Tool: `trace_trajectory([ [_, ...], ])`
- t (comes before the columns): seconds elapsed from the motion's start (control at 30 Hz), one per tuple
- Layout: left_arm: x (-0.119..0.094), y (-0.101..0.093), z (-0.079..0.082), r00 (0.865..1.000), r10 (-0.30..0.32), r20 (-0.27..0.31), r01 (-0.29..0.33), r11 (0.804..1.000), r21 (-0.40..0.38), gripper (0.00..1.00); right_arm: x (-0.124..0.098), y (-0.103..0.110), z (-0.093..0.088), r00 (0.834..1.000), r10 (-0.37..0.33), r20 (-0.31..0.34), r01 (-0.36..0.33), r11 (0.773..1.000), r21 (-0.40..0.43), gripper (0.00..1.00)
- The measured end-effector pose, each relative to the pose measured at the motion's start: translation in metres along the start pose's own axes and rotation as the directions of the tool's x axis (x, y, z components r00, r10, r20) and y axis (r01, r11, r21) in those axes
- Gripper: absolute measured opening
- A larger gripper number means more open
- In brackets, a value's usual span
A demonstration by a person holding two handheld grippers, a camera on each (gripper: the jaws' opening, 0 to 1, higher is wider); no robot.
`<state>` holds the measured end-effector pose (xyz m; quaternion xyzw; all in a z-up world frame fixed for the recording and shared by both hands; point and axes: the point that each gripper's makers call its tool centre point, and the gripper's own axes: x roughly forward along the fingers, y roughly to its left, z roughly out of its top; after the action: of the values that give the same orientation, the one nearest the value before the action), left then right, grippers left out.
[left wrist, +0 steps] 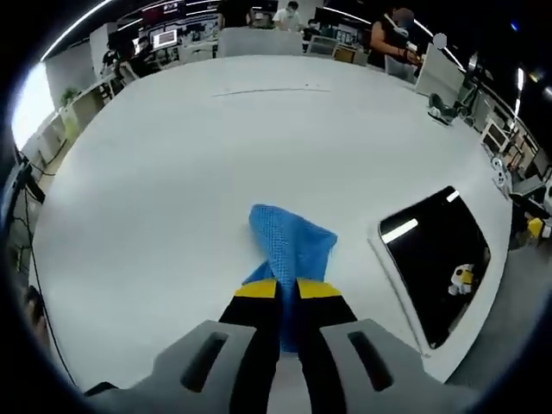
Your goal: Wipe the mirror surface with the cleaning cloth until all visible marks leave the cleaned area.
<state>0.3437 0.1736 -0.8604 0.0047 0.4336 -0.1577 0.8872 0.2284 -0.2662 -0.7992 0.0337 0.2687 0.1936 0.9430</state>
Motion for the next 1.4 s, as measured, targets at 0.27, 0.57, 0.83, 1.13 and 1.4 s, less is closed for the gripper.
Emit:
trace_trajectory([
  [0.27,-0.016,-0.023,0.022,0.997,-0.055,0.053,0.064,0.983,-0.171,0.04,0.0,0.001,0.0,1.0,0.004,0.002,-0.004,1.0,0.001,0.99],
  [0.57,-0.015,-0.05,0.027,0.995,-0.087,0.039,0.093,0.972,-0.216,0.04,-0.002,0.001,0.002,1.0,0.012,0.018,-0.012,1.0,0.004,0.99],
  [0.83,-0.005,-0.075,0.026,0.993,-0.115,0.003,0.111,0.958,-0.266,0.04,-0.002,0.006,0.002,0.999,0.035,0.009,-0.035,0.999,0.002,0.98],
  [1.13,0.013,-0.098,0.014,0.991,-0.128,-0.043,0.11,0.953,-0.282,0.04,-0.001,0.006,0.0,0.999,0.038,0.002,-0.038,0.999,0.005,0.98],
  [1.4,0.019,-0.106,0.009,0.988,-0.141,-0.065,0.12,0.96,-0.253,0.04,-0.002,0.003,0.003,1.0,0.023,0.019,-0.024,1.0,0.012,0.99],
])
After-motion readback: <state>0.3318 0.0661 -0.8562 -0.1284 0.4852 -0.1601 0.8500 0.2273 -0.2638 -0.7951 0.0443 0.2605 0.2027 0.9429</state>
